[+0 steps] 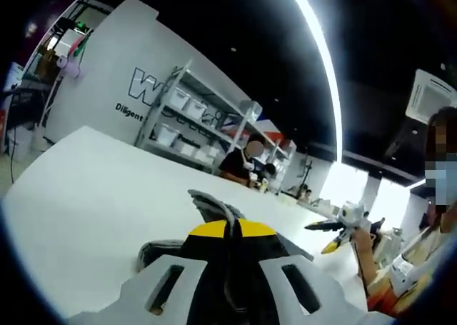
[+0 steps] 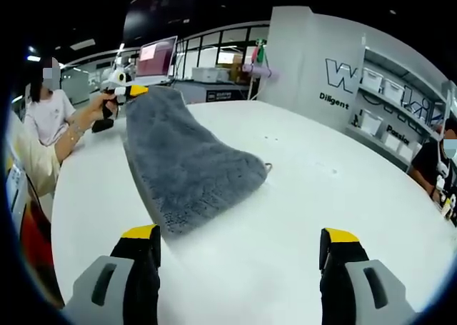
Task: Fold the towel on the table until its edges align and the towel forms a compact rectangular stack.
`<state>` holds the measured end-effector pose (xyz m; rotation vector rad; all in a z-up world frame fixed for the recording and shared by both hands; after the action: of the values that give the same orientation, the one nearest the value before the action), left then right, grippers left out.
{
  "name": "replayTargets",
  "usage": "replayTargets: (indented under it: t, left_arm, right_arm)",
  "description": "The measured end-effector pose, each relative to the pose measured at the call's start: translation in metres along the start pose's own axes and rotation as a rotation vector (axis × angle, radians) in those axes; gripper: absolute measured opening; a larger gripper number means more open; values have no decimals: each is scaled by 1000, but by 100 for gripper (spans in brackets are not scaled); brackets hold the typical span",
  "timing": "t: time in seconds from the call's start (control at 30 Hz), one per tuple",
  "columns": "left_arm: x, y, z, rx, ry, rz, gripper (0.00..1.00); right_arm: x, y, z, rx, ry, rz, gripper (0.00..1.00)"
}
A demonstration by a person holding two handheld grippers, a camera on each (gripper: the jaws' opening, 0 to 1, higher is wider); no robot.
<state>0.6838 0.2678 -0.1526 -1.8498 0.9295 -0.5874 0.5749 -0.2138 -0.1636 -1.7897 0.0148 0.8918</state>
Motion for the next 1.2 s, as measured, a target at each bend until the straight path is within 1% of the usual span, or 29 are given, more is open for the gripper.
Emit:
replayTargets:
  t: [0.13, 0.27, 0.33, 0.43, 0.53, 0.67, 0.73, 0.87, 0.93, 1.07, 1.2]
  left_arm:
    - [1, 0, -2, -1, 1, -2, 3]
    - [1, -10, -7, 10, 12, -21, 3]
    - [1, -14, -10, 28, 11, -30, 3]
    - [0, -19, -10, 45, 12, -38, 3]
    - [0, -18, -6, 44, -2, -27, 3]
    - [0, -7, 0, 16, -33, 32, 3]
    - [-2, -3, 4, 10, -65, 70, 3]
    - [-8, 8, 17, 8, -175, 193, 4]
    - [-9, 13, 22, 1, -198, 225, 5]
    - [-12, 15, 29, 17, -251, 266, 6]
    - [-16, 20, 38, 57, -330, 353, 9]
  right_arm:
    - [1, 0, 0, 0, -5, 3, 94]
    - [1, 0, 0, 3, -7, 3, 94]
    - [1, 0, 0, 5, -6, 2, 94]
    - [1, 0, 0, 7, -7, 3, 94]
    - [2, 1, 0, 7, -9, 7, 94]
    - [3, 2, 0, 7, -11, 14, 94]
    - [3, 2, 0, 8, -11, 16, 94]
    - [4, 3, 0, 9, -12, 23, 94]
    - [5, 3, 0, 8, -12, 27, 94]
    - [6, 3, 0, 3, -7, 39, 94]
    - [6, 4, 0, 2, -7, 43, 94]
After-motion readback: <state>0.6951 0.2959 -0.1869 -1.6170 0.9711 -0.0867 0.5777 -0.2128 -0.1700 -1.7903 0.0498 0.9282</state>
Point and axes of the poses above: the point that each gripper's makers call its tool centre point, and the gripper's own axes: x roughly forward along the fingers, z roughly to its left, y roughly out of its underside, the point moved 10 cm from there along -x, roughly backward along the fingers, and after that the axes turned 3 degrees about z, right-handed, at the moved point
